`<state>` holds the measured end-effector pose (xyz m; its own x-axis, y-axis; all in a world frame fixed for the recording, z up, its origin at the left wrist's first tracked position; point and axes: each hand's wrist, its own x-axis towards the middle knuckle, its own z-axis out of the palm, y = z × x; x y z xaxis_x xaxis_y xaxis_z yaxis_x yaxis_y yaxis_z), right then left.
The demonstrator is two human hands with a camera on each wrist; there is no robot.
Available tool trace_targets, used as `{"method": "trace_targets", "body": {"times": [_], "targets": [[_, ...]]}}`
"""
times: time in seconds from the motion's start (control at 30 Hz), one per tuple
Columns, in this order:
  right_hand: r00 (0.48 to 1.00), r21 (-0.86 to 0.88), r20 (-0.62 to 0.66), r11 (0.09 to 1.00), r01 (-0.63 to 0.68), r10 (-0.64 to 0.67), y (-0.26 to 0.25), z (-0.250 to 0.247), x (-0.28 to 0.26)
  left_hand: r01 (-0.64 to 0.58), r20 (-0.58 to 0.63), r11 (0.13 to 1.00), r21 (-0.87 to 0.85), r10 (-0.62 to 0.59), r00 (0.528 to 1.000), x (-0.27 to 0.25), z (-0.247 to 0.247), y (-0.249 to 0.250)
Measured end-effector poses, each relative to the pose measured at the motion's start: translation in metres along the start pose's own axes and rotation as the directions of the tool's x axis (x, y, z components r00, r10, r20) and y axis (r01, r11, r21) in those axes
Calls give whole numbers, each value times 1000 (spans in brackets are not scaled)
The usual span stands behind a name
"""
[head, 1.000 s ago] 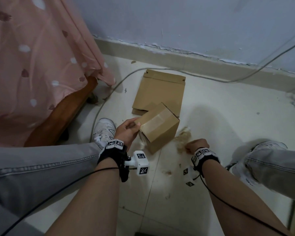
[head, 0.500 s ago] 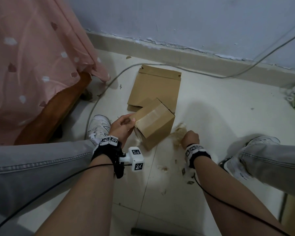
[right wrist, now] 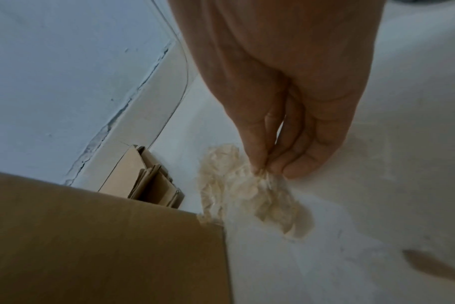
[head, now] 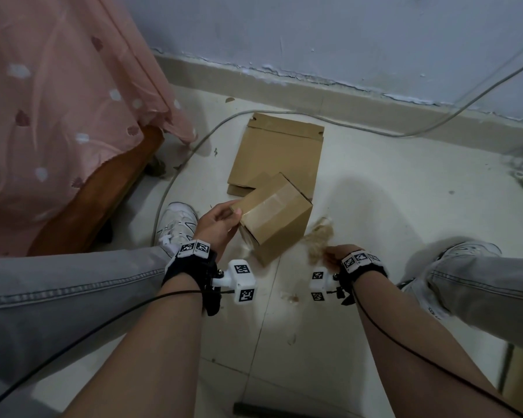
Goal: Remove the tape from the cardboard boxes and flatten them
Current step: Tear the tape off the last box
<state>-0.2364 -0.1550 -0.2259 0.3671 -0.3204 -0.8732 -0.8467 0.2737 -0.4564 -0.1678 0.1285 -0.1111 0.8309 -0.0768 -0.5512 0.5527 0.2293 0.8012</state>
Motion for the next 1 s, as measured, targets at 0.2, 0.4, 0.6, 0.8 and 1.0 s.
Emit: {"method": "trace_targets", "body": {"times": [0.2, 0.4, 0.6, 0.8, 1.0], "targets": [[966, -365, -210, 929, 63, -149, -1, 13, -24, 0, 20, 1000, 4, 0, 1000, -1, 0, 0], [906, -550, -273, 825, 129, -323, -18, 28, -24, 12, 3, 1000, -10, -11, 1000, -1, 0, 1], [914, -649, -234, 753, 107, -331, -22, 27, -33, 21, -8, 1000, -14, -21, 1000, -1, 0, 0], [903, -606, -239, 782, 149, -357, -11, 11, -17, 16, -19, 1000, -4, -16, 1000, -2, 1, 0], [897, -537, -275, 829, 156, -346, -4, 3, -17, 13, -23, 1000, -2, -13, 1000, -1, 2, 0]]}}
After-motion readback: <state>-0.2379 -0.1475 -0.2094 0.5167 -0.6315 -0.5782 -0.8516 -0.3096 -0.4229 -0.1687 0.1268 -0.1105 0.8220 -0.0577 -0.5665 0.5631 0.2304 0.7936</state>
